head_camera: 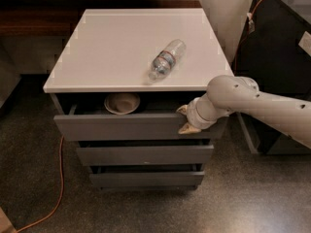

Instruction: Place water bottle into top drawer

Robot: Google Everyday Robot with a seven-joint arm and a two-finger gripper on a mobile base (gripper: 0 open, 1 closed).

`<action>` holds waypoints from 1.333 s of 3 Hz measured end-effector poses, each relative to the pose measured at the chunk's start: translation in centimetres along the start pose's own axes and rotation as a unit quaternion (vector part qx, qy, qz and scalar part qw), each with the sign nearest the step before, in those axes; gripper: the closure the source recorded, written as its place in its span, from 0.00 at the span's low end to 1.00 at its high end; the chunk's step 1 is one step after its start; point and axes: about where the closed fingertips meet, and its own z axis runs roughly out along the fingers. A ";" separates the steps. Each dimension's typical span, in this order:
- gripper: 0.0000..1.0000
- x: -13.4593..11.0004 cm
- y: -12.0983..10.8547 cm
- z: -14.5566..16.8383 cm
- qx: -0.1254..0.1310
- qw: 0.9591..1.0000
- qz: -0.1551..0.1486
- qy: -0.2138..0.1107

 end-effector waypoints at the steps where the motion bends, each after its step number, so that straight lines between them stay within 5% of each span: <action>1: 0.78 -0.1 0.1 -0.2 0.000 1.000 0.000 -0.001; 2: 0.99 -0.1 0.0 -0.2 0.000 1.000 0.000 -0.001; 3: 1.00 -1.4 2.4 -1.1 -0.008 1.000 0.005 -0.013; 4: 1.00 -1.4 2.3 -1.1 -0.008 1.000 0.005 -0.013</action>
Offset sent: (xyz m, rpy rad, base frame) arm -0.0801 0.0157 0.0136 0.0513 0.0421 0.0254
